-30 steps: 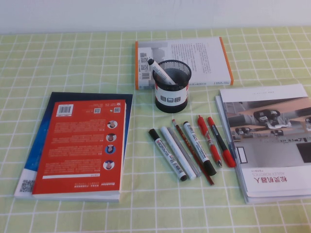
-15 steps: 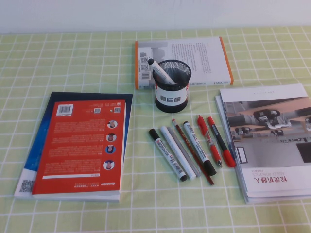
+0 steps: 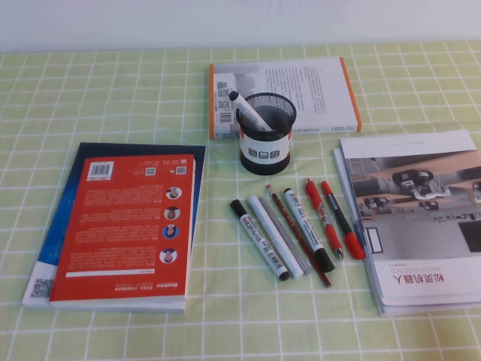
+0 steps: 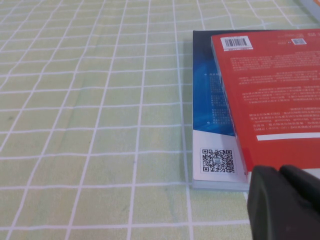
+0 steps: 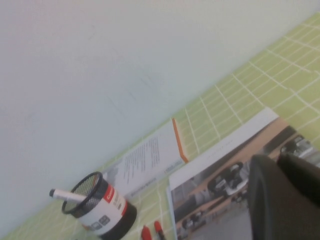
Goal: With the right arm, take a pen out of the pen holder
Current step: 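Take a marker out of the pen holder and lay it on the table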
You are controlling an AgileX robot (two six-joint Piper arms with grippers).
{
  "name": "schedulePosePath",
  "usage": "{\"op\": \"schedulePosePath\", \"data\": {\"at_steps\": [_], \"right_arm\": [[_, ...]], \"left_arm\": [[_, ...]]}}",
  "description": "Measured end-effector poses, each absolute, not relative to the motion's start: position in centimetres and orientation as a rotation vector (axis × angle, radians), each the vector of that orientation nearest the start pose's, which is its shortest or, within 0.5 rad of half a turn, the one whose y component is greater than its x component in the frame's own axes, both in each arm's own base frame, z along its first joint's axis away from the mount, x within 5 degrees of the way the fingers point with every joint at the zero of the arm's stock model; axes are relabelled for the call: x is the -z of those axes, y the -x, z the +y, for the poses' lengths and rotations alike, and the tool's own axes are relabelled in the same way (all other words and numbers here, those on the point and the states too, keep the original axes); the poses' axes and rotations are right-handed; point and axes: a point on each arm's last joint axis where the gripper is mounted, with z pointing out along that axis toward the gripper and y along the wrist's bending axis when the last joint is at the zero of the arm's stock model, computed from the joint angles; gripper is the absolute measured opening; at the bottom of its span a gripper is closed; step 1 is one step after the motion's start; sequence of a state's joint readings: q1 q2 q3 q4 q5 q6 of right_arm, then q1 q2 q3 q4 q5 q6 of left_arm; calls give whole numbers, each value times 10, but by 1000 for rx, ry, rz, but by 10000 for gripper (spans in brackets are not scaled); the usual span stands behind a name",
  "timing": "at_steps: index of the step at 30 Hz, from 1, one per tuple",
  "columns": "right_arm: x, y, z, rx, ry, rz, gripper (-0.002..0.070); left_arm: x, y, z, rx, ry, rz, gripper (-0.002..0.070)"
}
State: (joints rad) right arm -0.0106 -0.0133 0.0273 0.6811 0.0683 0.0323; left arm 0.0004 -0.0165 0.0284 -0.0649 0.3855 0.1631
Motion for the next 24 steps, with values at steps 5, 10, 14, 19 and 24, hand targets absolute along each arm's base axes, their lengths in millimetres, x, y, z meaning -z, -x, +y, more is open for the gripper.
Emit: {"op": "schedulePosePath", "data": {"at_steps": [5,10,14,19,24], "right_arm": [[-209,-55,12,-641,-481,1601,-13],[-244,-62,22,-610,-336,1807,-13],[-263,-77,27,-563,-211,1958,-13],[-276,-107,30,-512,-70,2139,-13],[-276,-134,35,-492,39,2254,-12]], "left_arm": [[-170,-52,-2,-48,-113,1877,-5],[-170,-52,-2,-48,-113,1877,-5],[-170,-52,-2,-48,-113,1877,-5],[-170,-52,-2,-48,-113,1877,-5],[-170,-52,-2,-48,-113,1877,-5]]}}
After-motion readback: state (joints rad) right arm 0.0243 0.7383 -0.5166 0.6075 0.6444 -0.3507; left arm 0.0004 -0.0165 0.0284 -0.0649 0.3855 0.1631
